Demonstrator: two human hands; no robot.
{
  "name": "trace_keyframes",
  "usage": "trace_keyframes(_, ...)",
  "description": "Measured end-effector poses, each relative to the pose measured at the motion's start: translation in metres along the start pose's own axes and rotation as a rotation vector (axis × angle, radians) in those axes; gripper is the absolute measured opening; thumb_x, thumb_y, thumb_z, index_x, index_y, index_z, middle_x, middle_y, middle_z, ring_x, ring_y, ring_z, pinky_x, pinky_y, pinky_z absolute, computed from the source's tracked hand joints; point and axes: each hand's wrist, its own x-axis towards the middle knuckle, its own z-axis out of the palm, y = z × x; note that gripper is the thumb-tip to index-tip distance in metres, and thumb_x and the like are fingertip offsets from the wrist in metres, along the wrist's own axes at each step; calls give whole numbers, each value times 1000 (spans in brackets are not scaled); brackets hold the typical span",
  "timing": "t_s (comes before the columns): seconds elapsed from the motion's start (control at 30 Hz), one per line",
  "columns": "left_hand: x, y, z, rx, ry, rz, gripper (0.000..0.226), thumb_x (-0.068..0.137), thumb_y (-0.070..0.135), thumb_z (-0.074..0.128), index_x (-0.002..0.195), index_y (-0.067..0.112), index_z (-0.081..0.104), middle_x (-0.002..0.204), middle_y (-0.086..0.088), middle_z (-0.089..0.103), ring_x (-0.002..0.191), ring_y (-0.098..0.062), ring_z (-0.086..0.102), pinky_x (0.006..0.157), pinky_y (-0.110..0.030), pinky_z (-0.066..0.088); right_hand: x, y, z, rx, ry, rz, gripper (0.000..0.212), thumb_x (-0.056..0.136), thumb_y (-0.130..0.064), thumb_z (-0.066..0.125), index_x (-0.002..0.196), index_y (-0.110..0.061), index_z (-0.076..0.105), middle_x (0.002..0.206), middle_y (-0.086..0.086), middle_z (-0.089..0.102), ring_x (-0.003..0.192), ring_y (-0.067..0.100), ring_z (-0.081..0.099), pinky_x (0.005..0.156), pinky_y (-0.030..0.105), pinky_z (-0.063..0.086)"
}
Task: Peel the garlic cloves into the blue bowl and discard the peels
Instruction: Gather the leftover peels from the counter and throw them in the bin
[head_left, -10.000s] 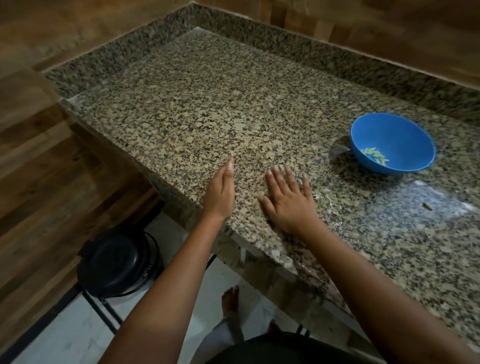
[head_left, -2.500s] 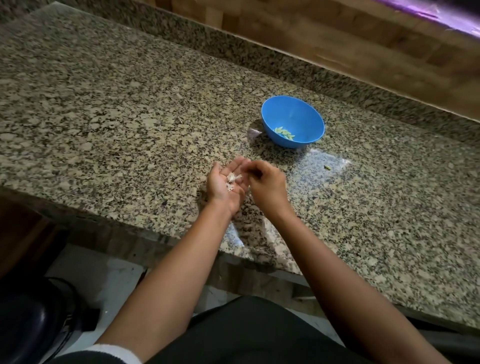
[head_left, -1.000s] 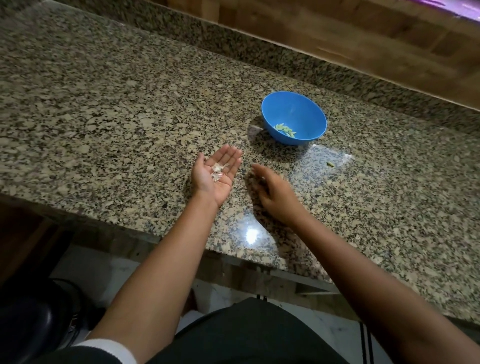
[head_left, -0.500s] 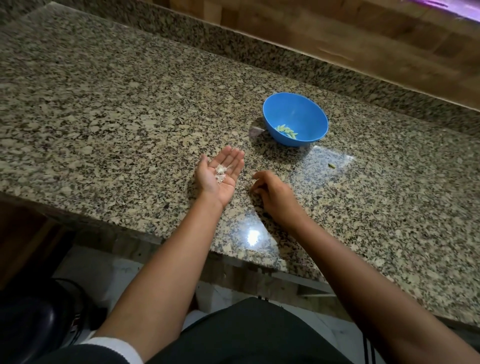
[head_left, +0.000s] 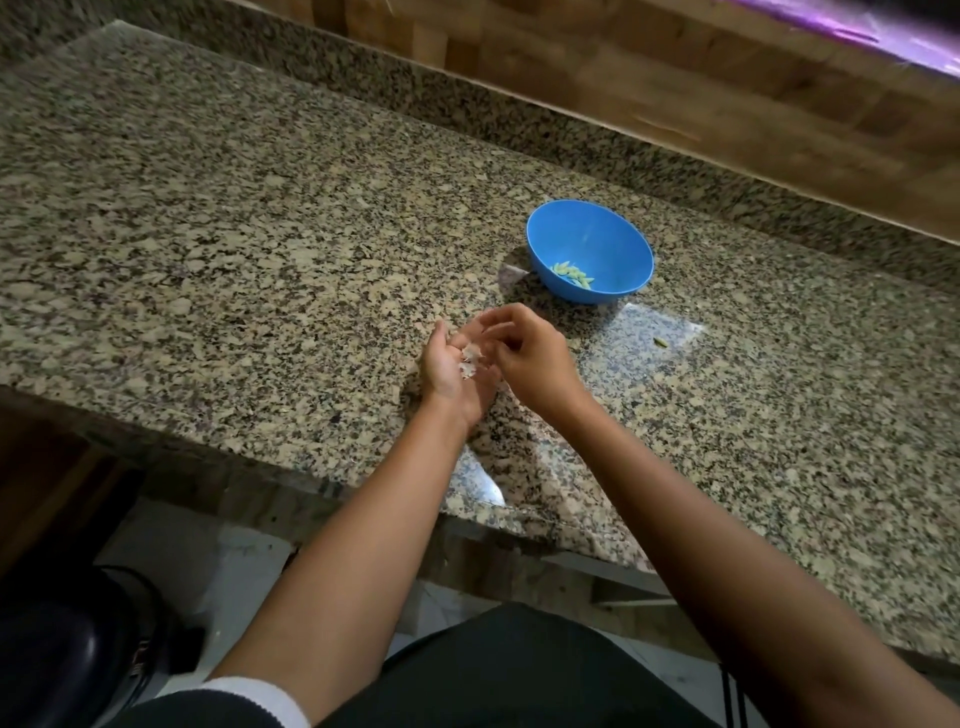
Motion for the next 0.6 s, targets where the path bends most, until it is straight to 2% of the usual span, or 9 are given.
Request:
trace_keyframes(0.1, 2, 0, 4, -10, -18, 3, 53, 100, 44, 27, 95, 7, 64, 83, -14, 69, 76, -22, 64, 65, -29, 52, 0, 2, -3, -45, 45, -37, 23, 83, 7, 60, 98, -11, 62, 90, 2, 67, 83, 14, 66, 70, 21, 56)
trace_keyframes(0.17, 3, 3, 6, -39, -44, 24, 55, 101, 42, 23, 98, 3, 63, 89, -15, 68, 79, -23, 65, 67, -28, 53, 1, 6, -8, -4, 138, 0, 17, 85, 2, 62, 95, -12, 62, 86, 0, 65, 79, 14, 65, 69, 20, 55)
trace_keyframes(0.23, 5, 8, 5, -91, -67, 46, 57, 101, 42, 22, 99, 0, 60, 94, -19, 67, 87, -28, 66, 79, -33, 54, -2, 14, -13, -122, 215, 17, 16, 88, -14, 63, 104, -11, 64, 99, 2, 65, 93, 15, 61, 82, 27, 53)
trace_keyframes(0.27, 6, 11, 3, -105, -75, 57, 58, 101, 42, 21, 99, -1, 60, 94, -20, 67, 89, -30, 66, 83, -35, 54, -5, 21, -14, -239, 202, 26, 27, 91, -24, 60, 114, -11, 62, 113, 4, 62, 107, 17, 56, 93, 33, 49)
trace_keyframes(0.3, 8, 14, 0, -110, -74, 70, 58, 101, 42, 21, 99, -1, 60, 95, -20, 67, 90, -30, 66, 84, -36, 53, -12, 28, -14, -367, 138, 50, 40, 93, -35, 53, 127, -13, 55, 131, 5, 53, 124, 20, 46, 106, 39, 39)
trace_keyframes(0.37, 9, 19, -4, -120, -81, 92, 57, 102, 42, 22, 101, -1, 60, 96, -20, 67, 90, -31, 66, 86, -37, 53, -31, 43, -10, -606, -51, 116, 64, 94, -55, 34, 147, -21, 25, 157, 1, 10, 145, 22, 6, 117, 44, 7)
trace_keyframes(0.43, 9, 24, -7, -133, -79, 107, 56, 102, 41, 22, 101, -1, 59, 98, -21, 66, 91, -31, 66, 88, -38, 52, -47, 57, -2, -773, -183, 131, 77, 91, -66, 17, 149, -22, -7, 152, 0, -28, 139, 20, -28, 112, 43, -15)
trace_keyframes(0.5, 9, 27, -8, -142, -77, 115, 56, 102, 41, 22, 102, -1, 59, 101, -21, 65, 93, -31, 65, 89, -38, 52, -50, 65, 8, -840, -236, 103, 80, 89, -69, 10, 146, -22, -19, 146, 0, -39, 133, 19, -39, 110, 45, -22)
trace_keyframes(0.6, 7, 28, -8, -149, -89, 104, 56, 102, 41, 22, 103, -1, 59, 105, -22, 64, 97, -32, 64, 87, -38, 53, -41, 64, 15, -831, -269, 56, 78, 88, -70, 9, 146, -27, -20, 146, -2, -40, 132, 18, -41, 111, 48, -21)
